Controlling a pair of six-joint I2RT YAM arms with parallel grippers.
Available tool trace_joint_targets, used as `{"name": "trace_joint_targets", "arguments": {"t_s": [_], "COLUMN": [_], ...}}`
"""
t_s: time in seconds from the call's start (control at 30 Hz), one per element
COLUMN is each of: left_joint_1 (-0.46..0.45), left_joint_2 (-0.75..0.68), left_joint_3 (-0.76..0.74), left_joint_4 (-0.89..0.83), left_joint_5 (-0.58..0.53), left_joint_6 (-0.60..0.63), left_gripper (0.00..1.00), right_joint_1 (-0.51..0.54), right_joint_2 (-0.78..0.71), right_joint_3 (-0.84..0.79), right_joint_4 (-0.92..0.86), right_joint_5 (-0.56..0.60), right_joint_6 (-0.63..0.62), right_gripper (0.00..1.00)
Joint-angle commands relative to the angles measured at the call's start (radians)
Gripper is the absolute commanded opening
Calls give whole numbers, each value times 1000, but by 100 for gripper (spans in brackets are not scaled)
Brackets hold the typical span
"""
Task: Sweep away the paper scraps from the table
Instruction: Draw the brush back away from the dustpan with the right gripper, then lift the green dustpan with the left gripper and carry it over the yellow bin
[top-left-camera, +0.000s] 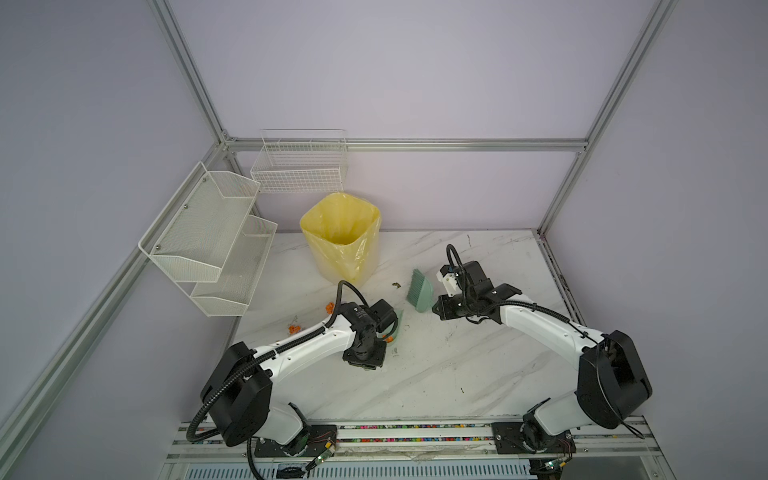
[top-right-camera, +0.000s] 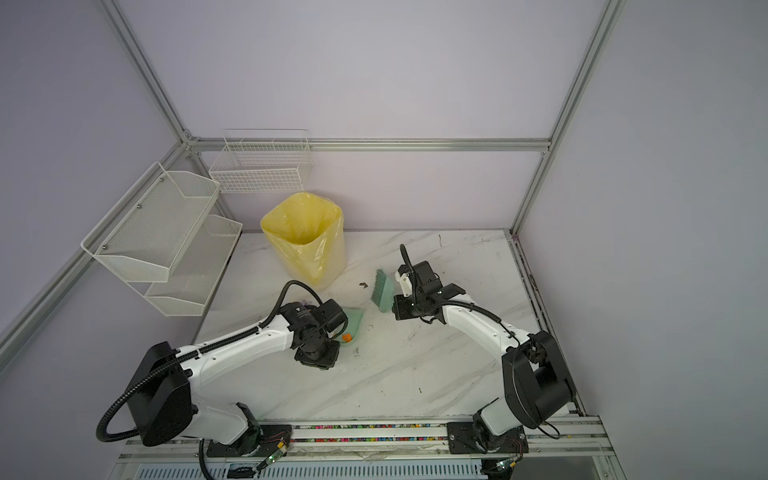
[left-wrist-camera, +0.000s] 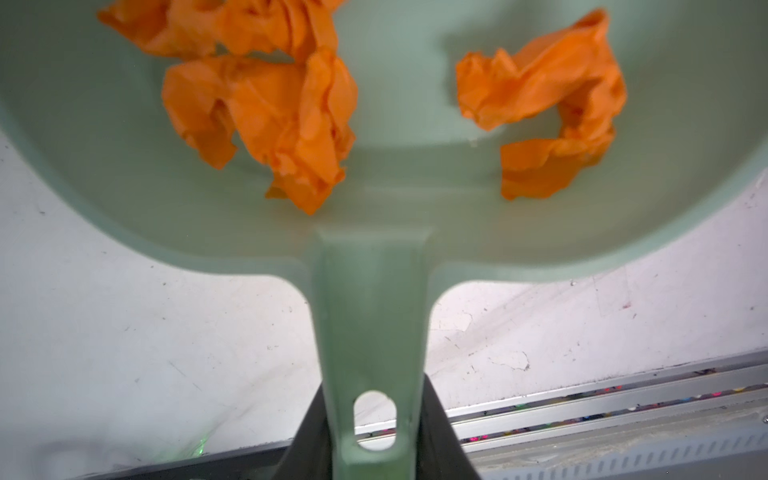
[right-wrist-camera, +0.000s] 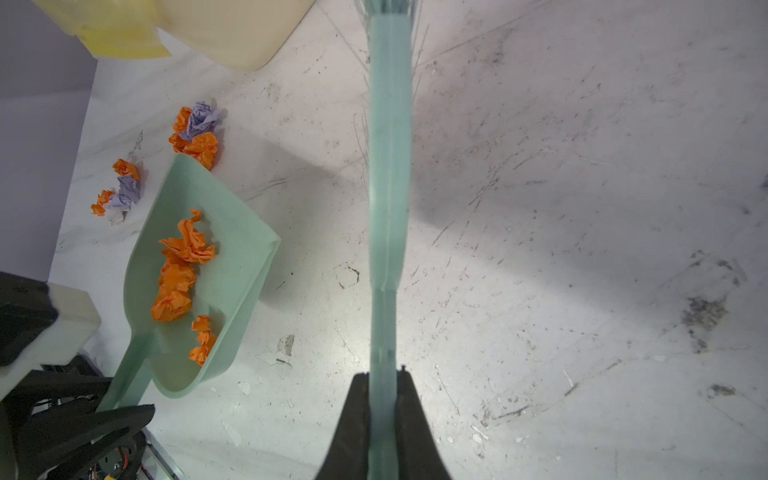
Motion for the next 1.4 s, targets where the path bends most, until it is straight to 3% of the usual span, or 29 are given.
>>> {"name": "trace_joint_targets", "arguments": {"t_s": [0.0, 0.73, 1.13, 1.37], "left_joint_1": [6, 21, 108, 192], "left_joint_2": [-30, 125, 146, 171], "left_joint_3": [143, 612, 828, 930], "left_joint_4": [-42, -235, -257, -252], "left_joint_5": [-30, -72, -23, 62], "left_joint_6": [17, 127, 150, 165], "left_gripper": [0, 0, 0, 0], "right_joint_1": [-28, -92, -97, -100], "right_joint_2": [-17, -106, -158, -181], "right_joint_3": [-28, -122, -140, -169], "right_joint_4": [57, 97, 109, 126], "right_joint_5": [-9, -23, -23, -36], "right_joint_6": [41, 59, 41, 47], "right_gripper": [0, 0, 0, 0]}}
